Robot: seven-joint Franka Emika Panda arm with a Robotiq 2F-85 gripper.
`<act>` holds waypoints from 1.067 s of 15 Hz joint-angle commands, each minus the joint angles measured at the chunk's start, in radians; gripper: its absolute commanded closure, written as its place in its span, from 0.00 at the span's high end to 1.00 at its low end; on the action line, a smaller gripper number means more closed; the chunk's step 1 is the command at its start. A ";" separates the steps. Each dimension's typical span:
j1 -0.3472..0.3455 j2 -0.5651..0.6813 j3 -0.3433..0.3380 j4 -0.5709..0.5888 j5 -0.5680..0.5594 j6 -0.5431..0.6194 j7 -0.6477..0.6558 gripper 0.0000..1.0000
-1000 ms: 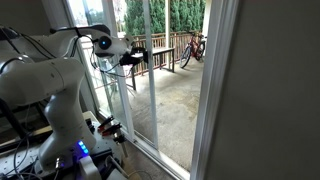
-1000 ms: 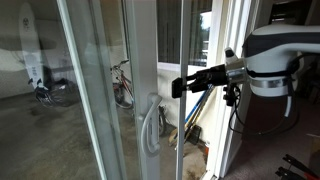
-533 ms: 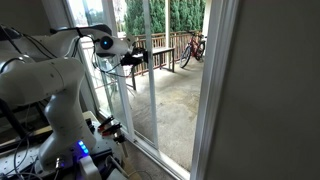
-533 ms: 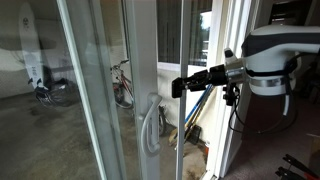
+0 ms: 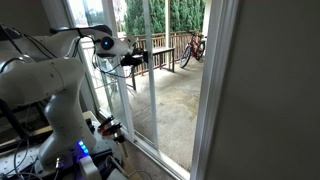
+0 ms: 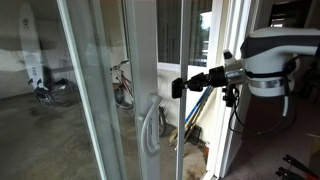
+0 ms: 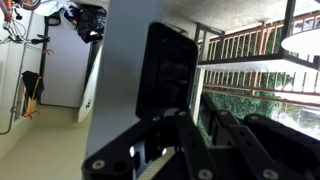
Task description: Slide the glass door to the right.
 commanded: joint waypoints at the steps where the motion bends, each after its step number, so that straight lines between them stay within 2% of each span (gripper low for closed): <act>1: -0.030 0.017 0.007 0.009 -0.002 -0.040 0.021 0.00; 8: -0.083 0.007 0.023 0.079 -0.002 -0.034 0.014 0.00; 16: -0.104 0.008 -0.001 0.035 -0.002 -0.034 0.011 0.00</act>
